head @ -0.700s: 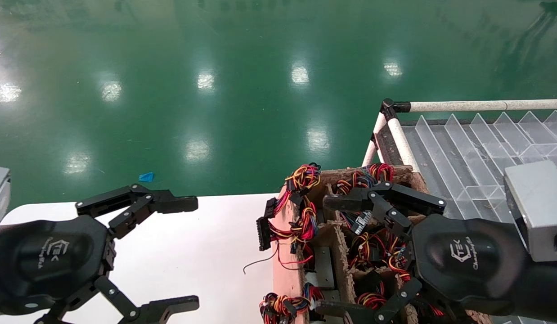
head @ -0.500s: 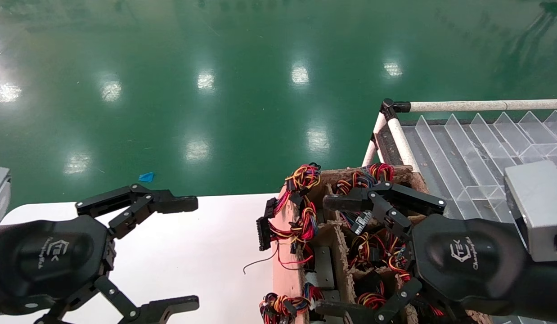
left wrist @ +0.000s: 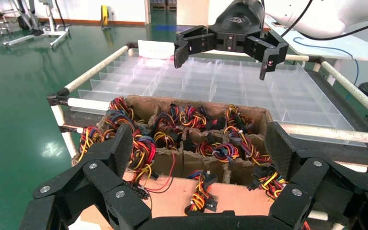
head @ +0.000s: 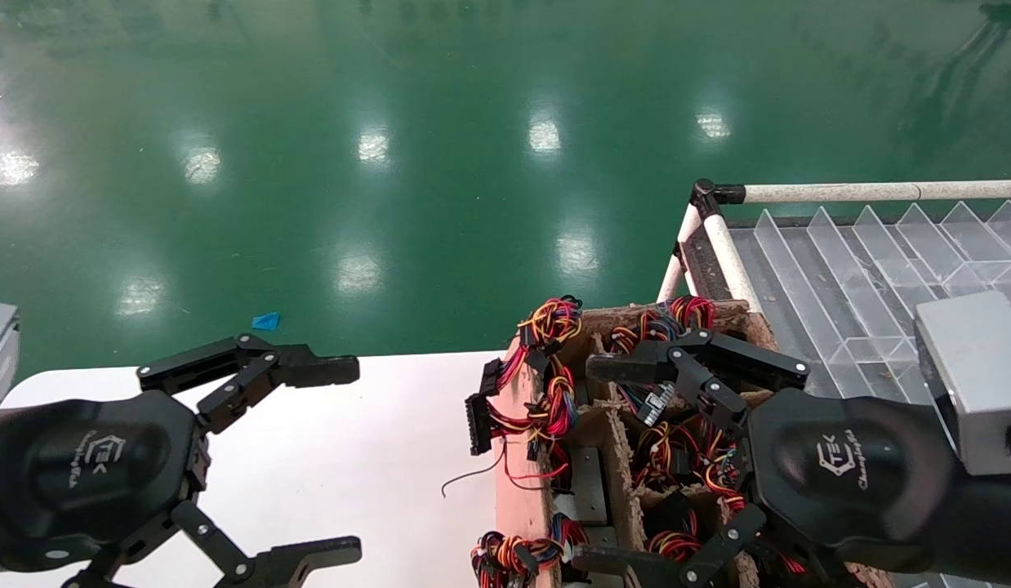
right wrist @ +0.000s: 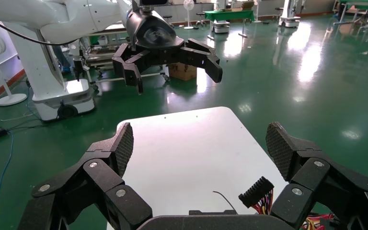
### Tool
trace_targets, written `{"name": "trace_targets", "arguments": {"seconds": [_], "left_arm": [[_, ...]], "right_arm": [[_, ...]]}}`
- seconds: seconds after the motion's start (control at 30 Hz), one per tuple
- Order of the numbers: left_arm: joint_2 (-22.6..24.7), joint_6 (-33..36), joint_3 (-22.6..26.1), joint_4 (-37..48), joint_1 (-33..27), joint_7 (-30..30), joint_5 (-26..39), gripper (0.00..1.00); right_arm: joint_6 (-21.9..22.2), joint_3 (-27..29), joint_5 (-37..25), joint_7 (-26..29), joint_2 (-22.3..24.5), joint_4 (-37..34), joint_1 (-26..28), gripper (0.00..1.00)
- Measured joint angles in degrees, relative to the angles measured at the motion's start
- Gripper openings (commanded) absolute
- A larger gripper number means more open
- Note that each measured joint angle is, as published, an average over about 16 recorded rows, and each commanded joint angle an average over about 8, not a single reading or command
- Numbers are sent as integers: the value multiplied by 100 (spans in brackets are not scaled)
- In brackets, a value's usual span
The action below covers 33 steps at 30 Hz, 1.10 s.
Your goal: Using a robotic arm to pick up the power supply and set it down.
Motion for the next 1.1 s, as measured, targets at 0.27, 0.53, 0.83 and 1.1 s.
{"name": "trace_targets", "arguments": {"seconds": [0.27, 0.53, 0.83, 1.1], "left_arm": [[0, 0, 0, 0, 0, 0, 0, 0], [0, 1, 0, 1, -1, 0, 0, 0], [0, 1, 1, 2, -1, 1, 0, 0], [0, 1, 1, 2, -1, 1, -1, 0]], "right_arm": [[7, 1, -14, -2, 10, -38, 7, 100], [128, -73, -283, -55, -27, -423, 121, 100], [371, -384, -1014, -280, -512, -1714, 684, 100], [474, -680, -1509, -606, -1299, -3263, 1349, 30]]}}
